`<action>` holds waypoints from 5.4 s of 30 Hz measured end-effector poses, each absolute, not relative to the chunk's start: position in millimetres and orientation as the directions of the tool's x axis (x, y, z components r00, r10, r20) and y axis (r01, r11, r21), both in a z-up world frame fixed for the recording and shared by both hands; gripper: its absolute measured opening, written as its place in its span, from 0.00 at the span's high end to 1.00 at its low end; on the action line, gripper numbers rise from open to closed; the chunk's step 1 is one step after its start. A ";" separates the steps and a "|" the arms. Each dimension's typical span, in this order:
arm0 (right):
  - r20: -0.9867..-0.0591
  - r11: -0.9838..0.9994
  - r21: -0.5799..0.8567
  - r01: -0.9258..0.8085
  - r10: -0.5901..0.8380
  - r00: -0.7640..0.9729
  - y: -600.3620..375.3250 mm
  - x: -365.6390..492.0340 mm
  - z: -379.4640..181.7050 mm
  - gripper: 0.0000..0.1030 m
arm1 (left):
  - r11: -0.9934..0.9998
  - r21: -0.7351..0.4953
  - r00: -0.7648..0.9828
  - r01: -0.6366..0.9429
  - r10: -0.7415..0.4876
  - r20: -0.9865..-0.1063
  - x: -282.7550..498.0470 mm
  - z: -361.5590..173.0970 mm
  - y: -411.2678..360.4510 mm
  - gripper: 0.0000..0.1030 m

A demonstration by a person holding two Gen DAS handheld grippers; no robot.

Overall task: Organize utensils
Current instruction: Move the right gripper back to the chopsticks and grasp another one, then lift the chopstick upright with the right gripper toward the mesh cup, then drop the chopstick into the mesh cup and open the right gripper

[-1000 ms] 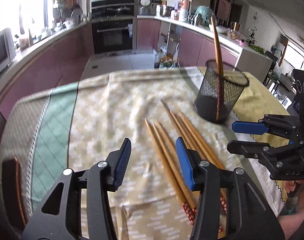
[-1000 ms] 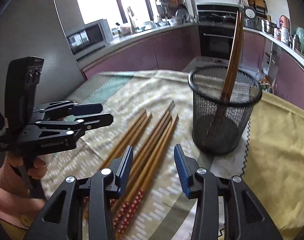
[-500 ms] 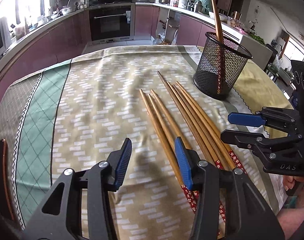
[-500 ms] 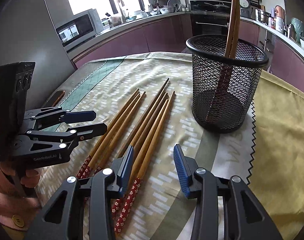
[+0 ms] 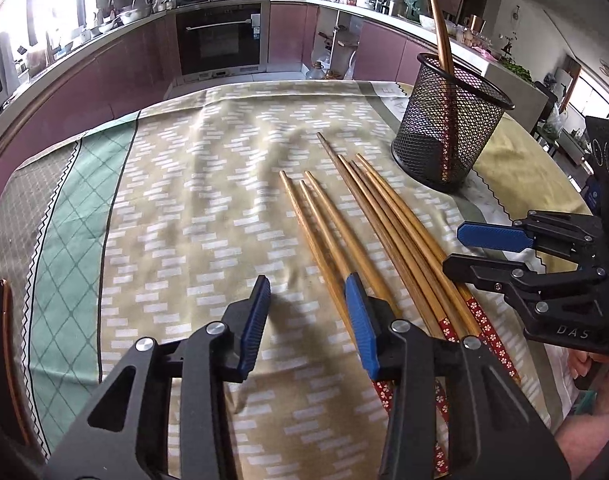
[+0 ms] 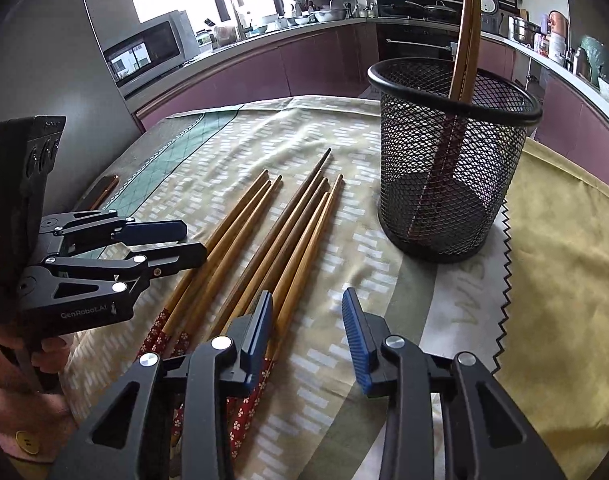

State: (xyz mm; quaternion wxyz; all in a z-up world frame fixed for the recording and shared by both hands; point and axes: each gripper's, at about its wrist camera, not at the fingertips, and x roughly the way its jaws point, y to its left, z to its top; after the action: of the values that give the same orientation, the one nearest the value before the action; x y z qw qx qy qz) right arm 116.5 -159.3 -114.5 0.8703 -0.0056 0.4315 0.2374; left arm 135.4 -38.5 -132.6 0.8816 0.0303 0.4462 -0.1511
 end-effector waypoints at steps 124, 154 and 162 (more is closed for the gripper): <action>-0.626 0.901 0.268 -0.342 0.433 0.649 -245.3 204.1 -22.0 0.94 | 0.837 -0.165 0.568 0.522 -0.485 -0.665 243.9 12.7 -145.6 0.93; -0.523 0.866 0.212 -0.452 0.491 0.696 -227.8 139.8 -1.0 0.71 | 0.906 -0.122 0.745 0.405 -0.405 -0.530 167.7 4.3 -74.2 0.67; -0.593 0.835 0.223 -0.503 0.526 0.610 -202.5 116.2 -34.7 0.69 | 0.926 -0.096 0.706 0.365 -0.343 -0.619 140.3 -43.5 -55.2 0.58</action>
State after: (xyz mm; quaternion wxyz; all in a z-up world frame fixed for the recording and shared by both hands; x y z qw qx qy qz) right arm 116.2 -202.5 -34.7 0.8970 0.0168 0.3359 0.2869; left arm 140.3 -55.2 -43.5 0.9235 0.0169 0.3317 -0.1918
